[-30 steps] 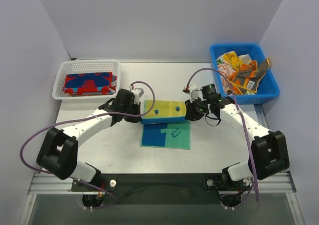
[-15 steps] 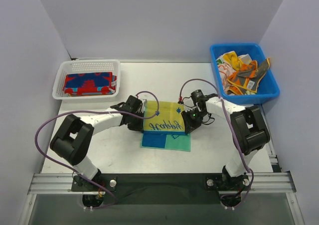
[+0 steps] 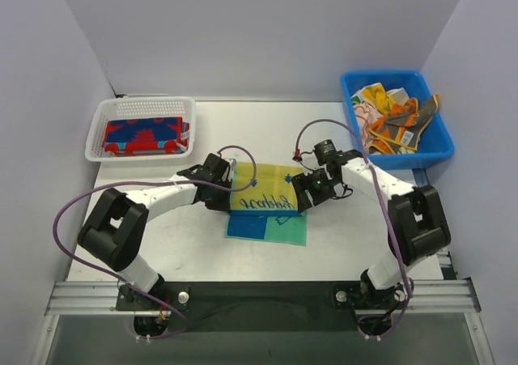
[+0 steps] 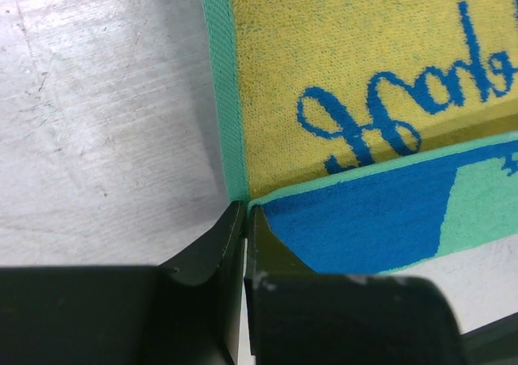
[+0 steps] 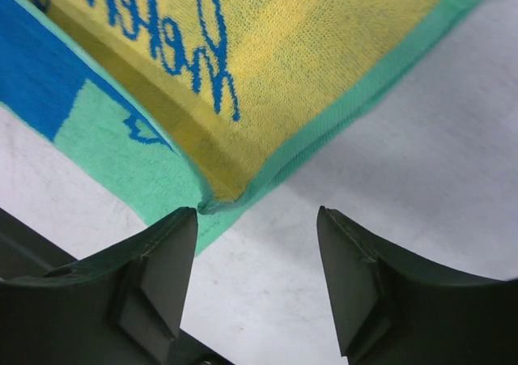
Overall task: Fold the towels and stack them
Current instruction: Fold the towel
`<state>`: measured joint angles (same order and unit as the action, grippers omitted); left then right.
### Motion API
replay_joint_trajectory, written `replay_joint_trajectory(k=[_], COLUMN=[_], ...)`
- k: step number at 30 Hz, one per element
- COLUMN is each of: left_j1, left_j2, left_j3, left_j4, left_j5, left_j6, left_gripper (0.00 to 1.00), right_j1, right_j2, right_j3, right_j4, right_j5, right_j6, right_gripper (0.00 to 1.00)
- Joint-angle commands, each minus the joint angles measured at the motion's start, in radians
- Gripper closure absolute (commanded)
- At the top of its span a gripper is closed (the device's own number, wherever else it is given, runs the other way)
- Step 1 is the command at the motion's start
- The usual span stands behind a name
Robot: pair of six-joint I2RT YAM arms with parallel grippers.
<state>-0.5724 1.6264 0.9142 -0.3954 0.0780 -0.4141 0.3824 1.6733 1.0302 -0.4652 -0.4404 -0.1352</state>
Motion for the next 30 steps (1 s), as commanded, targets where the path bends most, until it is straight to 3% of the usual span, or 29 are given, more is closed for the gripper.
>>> replay_joint_trajectory(k=[1,8,13,16,25,30], left_j1=[0.0,-0.027,-0.04,-0.046,-0.046,-0.046], left_j2=[-0.078,-0.123,-0.134,-0.138,-0.155,-0.161], left_j3=[-0.001,-0.011,-0.024,-0.028,-0.041,-0.046], left_j4=[-0.019,-0.019,-0.017,-0.013,-0.011,-0.01], left_j5=[-0.009,0.005,0.008,0.006,0.003,0.003], left_j6=[-0.006,-0.011,-0.017,-0.018,-0.02,-0.02], left_gripper=[1.0,1.0,1.0,1.0,1.0,1.0], right_j1=[0.01,0.013,0.018,0.019,0.021,0.029], right_j2=[-0.185,-0.429,-0.642,-0.714,-0.603,-0.558], right_j3=[-0.012,-0.156,-0.433,-0.533,-0.659,-0.661], right_j4=[-0.036,0.072,0.313,0.442,0.697,0.715], right_j5=[0.071,0.131,0.146,0.163,0.124,0.137], right_j6=[0.077,0.426,0.881,1.044,1.192,1.212], right_gripper=[0.38,0.29,0.28,0.29,0.49,0.54])
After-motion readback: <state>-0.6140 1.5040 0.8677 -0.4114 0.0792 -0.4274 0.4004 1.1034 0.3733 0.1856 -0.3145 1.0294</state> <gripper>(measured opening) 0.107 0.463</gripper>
